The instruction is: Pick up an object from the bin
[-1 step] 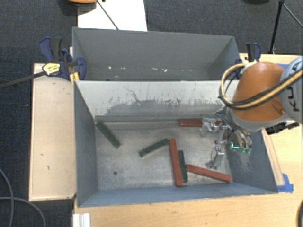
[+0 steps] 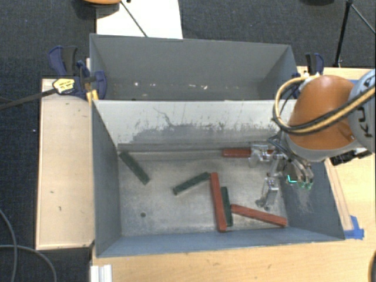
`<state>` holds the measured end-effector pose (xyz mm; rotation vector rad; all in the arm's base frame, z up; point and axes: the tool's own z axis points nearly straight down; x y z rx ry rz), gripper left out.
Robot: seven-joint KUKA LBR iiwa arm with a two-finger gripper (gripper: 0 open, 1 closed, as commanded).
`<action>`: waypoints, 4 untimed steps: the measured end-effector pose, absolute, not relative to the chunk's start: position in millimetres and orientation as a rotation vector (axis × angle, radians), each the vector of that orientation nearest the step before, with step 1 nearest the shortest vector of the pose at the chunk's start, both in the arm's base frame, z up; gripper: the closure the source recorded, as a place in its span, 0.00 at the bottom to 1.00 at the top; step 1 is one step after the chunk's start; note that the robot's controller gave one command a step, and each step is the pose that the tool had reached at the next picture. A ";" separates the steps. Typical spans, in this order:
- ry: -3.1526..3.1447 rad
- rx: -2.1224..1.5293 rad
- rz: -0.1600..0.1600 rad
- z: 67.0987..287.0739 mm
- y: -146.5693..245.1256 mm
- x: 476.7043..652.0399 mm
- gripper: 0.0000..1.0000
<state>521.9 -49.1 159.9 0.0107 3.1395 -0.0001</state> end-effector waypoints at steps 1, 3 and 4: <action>3.127 -0.127 -0.002 132.4 -54.9 508.5 0.00; 3.142 -0.026 0.001 70.1 -51.2 484.5 1.00; 3.142 -0.028 0.001 70.1 -51.2 484.6 1.00</action>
Offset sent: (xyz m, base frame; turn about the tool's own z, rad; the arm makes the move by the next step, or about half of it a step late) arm -0.0325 -0.0562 -0.0899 -0.0557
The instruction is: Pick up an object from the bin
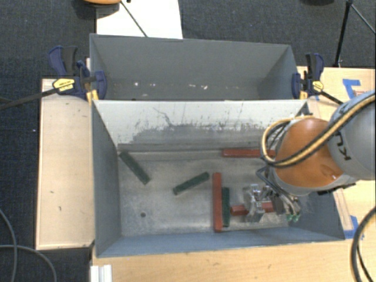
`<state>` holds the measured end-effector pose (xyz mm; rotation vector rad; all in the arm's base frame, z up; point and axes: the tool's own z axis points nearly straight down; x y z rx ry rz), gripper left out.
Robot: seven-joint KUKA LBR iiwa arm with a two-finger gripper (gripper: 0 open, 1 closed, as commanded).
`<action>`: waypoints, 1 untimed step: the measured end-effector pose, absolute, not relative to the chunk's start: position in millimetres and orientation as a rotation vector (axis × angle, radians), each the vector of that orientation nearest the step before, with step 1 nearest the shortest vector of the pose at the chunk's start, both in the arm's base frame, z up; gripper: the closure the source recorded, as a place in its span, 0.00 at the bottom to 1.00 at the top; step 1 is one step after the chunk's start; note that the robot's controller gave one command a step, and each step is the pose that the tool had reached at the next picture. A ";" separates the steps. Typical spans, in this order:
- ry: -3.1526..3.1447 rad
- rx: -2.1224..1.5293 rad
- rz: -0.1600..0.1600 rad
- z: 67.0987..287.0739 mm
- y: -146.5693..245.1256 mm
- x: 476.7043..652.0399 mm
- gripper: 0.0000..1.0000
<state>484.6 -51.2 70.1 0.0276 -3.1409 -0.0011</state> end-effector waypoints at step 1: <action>-3.140 0.025 -0.001 105.8 -49.2 503.2 1.00</action>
Offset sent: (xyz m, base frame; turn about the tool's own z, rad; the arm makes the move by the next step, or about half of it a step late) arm 0.0080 -0.0056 0.0622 -0.0355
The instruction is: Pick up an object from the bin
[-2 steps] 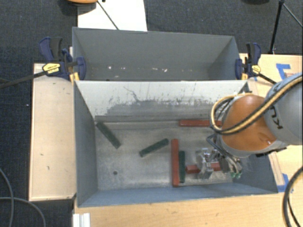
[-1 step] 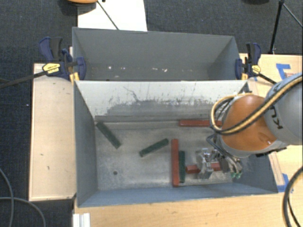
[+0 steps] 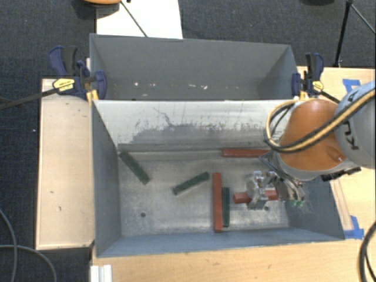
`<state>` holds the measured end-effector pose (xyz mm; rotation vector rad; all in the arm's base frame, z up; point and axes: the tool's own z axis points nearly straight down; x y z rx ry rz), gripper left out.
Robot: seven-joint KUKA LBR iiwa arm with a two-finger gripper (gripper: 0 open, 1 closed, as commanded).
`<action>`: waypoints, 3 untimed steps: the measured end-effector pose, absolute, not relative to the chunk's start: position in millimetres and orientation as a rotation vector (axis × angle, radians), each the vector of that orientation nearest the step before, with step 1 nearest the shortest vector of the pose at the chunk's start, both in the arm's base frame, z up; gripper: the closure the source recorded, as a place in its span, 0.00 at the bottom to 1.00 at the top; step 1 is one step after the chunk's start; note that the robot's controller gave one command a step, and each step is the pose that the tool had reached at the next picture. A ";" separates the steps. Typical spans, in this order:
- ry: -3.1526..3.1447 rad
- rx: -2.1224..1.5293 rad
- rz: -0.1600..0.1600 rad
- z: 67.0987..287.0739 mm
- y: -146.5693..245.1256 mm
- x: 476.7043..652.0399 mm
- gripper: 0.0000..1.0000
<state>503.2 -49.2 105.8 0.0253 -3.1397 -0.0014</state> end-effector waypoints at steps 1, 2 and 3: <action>-3.141 0.083 -0.001 133.4 -56.7 492.2 1.00; -3.136 0.036 -0.002 181.8 -56.7 494.5 1.00; -3.144 0.035 0.000 238.9 -60.3 496.3 1.00</action>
Offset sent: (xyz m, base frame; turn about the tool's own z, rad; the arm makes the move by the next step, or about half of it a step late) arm -0.0062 -0.0079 0.1005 0.0061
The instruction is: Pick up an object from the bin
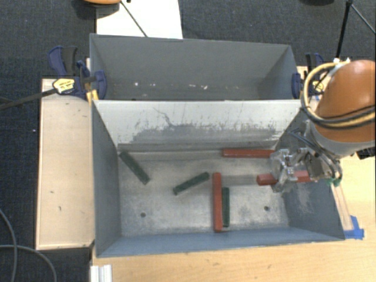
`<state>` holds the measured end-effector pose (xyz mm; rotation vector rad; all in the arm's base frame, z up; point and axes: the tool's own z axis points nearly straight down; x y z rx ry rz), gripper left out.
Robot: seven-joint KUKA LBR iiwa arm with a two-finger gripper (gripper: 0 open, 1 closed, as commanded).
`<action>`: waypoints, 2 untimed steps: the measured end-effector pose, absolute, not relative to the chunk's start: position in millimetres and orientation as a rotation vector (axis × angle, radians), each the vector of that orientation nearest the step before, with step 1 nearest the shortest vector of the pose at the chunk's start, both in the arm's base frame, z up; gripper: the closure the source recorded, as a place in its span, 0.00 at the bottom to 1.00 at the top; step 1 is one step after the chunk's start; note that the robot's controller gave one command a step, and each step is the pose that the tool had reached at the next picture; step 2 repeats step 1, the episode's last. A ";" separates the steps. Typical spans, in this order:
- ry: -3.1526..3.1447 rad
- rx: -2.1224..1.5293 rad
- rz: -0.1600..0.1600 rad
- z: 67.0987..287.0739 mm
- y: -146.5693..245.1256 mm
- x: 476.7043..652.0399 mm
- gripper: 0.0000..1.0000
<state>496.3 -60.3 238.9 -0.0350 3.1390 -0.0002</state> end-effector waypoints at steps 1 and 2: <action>3.139 -0.035 0.000 238.9 -60.3 496.3 1.00; 3.139 -0.035 0.000 238.9 -60.3 496.3 1.00</action>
Offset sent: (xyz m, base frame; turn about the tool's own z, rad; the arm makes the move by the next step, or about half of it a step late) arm 0.0160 0.0337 -0.0460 -0.3550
